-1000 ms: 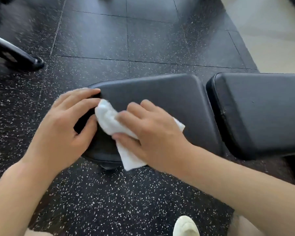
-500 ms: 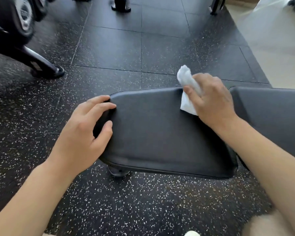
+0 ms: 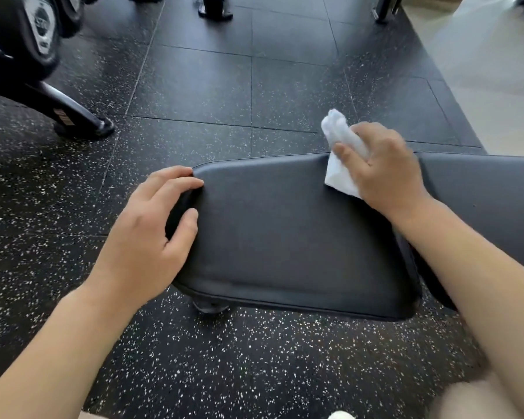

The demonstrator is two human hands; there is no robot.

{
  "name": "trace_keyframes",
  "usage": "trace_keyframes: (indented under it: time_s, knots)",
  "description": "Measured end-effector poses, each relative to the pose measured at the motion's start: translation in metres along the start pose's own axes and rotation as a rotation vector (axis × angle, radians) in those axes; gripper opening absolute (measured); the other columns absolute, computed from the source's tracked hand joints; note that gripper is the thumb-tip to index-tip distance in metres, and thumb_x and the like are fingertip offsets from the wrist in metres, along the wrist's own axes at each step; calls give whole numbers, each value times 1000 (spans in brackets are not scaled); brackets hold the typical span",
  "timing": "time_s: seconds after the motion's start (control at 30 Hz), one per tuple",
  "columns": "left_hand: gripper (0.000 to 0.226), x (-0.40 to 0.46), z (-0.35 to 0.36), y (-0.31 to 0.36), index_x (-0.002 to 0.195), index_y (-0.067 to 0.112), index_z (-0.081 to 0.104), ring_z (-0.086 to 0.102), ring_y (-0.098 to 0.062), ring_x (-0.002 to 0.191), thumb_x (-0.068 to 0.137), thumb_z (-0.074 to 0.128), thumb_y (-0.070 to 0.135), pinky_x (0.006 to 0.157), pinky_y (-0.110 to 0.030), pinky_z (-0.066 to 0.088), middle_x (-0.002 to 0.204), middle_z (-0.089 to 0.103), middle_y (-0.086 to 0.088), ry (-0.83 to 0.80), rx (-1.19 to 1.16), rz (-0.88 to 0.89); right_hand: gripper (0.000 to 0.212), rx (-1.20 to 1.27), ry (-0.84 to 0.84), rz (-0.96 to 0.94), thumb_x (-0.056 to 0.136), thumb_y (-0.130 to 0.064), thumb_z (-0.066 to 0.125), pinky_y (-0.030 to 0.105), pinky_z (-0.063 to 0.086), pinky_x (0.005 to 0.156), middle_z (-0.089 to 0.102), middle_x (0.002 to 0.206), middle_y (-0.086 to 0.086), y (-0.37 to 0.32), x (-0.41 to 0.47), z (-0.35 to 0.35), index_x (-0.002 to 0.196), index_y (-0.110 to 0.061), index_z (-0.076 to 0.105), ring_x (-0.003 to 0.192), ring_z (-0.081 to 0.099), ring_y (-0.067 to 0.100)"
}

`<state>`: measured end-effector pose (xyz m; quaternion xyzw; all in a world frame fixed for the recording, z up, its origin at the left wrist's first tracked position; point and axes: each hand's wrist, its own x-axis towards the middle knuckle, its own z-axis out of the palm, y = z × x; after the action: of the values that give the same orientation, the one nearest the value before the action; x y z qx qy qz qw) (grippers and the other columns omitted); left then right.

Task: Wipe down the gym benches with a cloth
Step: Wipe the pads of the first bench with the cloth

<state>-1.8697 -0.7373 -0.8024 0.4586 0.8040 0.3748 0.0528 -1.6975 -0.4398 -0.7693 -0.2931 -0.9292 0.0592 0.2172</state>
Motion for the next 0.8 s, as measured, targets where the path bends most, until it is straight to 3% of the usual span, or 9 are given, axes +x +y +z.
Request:
trace_keyframes:
  time_s: [0.1, 0.2, 0.33, 0.4, 0.47, 0.5, 0.57, 0.63, 0.8]
  knots:
    - [40, -1, -2, 1, 136, 18, 62, 48, -12, 139, 98, 53, 25, 119, -20, 29, 148, 51, 11, -8, 2, -6, 26, 18, -12, 59, 104, -40, 56, 43, 45, 82, 64, 107, 8, -21, -3, 0, 117, -18, 63, 99, 57, 37]
    - [39, 0, -1, 0, 135, 18, 63, 48, -12, 139, 98, 53, 22, 119, -22, 30, 148, 52, 9, -7, -8, 6, 23, 31, -66, -330, 104, -36, 55, 42, 47, 72, 62, 96, 6, -86, -43, 5, 121, -23, 64, 87, 55, 33]
    - [37, 3, 2, -3, 133, 16, 63, 48, -9, 137, 98, 51, 16, 116, -19, 31, 147, 52, 8, -1, -51, -1, 32, 254, -307, -677, 104, -40, 51, 43, 42, 62, 56, 89, 4, -131, -92, 3, 102, -13, 68, 76, 43, 27]
    - [37, 4, 3, -2, 132, 15, 63, 49, -10, 137, 98, 49, 15, 116, -17, 30, 146, 53, 6, 9, -39, 1, 34, 163, -229, -619, 103, -37, 46, 43, 47, 67, 57, 93, 2, -106, -67, 5, 115, -16, 70, 82, 51, 29]
    - [36, 5, 2, 0, 131, 16, 63, 48, -10, 137, 98, 49, 17, 117, -19, 30, 145, 53, 7, 13, -30, -14, 45, -106, -71, -483, 108, -41, 33, 44, 48, 82, 53, 102, -1, -60, -30, 12, 146, -30, 52, 97, 54, 29]
    - [36, 4, 2, 1, 131, 17, 63, 48, -9, 138, 98, 49, 18, 117, -20, 31, 145, 53, 8, 14, -31, -22, 44, -191, -55, -375, 109, -44, 33, 43, 45, 87, 54, 106, -1, -34, -13, 11, 149, -31, 49, 103, 55, 30]
    - [36, 4, 2, 2, 131, 17, 63, 48, -9, 138, 98, 50, 19, 117, -20, 31, 145, 53, 9, 12, -27, -27, 38, -60, -30, -76, 105, -48, 49, 41, 42, 86, 61, 110, 3, -5, 4, 7, 127, -21, 63, 107, 55, 32]
    - [37, 4, 1, 3, 131, 17, 64, 49, -11, 137, 97, 51, 19, 117, -20, 31, 146, 53, 8, 14, -20, -32, 33, 51, -40, 42, 102, -46, 56, 40, 42, 84, 63, 109, 3, -17, 0, 6, 116, -18, 66, 104, 55, 32]
    - [43, 12, 8, 12, 135, 18, 63, 48, -15, 139, 94, 52, 22, 119, -28, 32, 148, 54, 7, 10, -20, -71, 35, 146, -180, -395, 100, -47, 57, 40, 41, 73, 61, 96, 2, -98, -53, 8, 105, -16, 69, 88, 51, 29]
